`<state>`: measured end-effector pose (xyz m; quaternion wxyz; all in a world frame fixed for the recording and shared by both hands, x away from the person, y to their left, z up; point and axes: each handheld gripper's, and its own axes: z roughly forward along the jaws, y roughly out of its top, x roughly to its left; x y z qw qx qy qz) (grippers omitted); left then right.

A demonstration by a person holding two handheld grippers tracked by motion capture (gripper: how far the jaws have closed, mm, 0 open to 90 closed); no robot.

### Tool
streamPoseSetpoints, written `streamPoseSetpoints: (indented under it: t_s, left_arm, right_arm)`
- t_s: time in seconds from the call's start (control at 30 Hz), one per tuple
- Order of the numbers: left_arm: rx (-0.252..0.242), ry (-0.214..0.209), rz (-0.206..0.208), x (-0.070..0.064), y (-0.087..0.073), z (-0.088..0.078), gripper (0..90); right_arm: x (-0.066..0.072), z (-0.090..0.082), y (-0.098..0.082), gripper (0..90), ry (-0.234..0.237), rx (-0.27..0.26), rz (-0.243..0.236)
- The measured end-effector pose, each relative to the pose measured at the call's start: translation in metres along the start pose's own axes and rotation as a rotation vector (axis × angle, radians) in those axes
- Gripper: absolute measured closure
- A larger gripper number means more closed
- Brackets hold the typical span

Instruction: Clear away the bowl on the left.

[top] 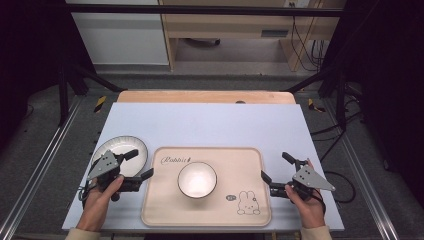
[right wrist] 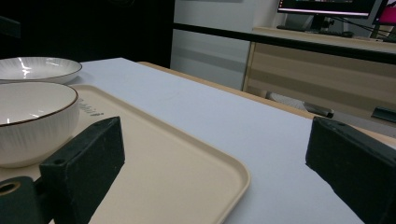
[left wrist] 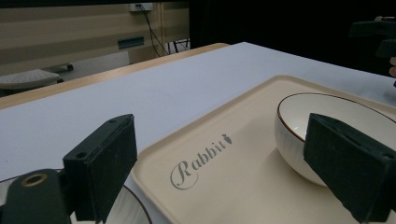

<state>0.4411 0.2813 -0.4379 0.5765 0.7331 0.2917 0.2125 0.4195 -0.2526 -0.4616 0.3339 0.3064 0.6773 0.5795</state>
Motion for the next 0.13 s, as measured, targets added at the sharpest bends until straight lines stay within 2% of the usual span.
streamPoseSetpoints:
  t_s: [0.13]
  left_arm:
    - [0.003,0.008,-0.004,0.0026,-0.0017,-0.0007,9.7]
  right_arm:
    - [-0.0007,-0.0001,-0.0001,4.7,-0.001,-0.004,0.001]
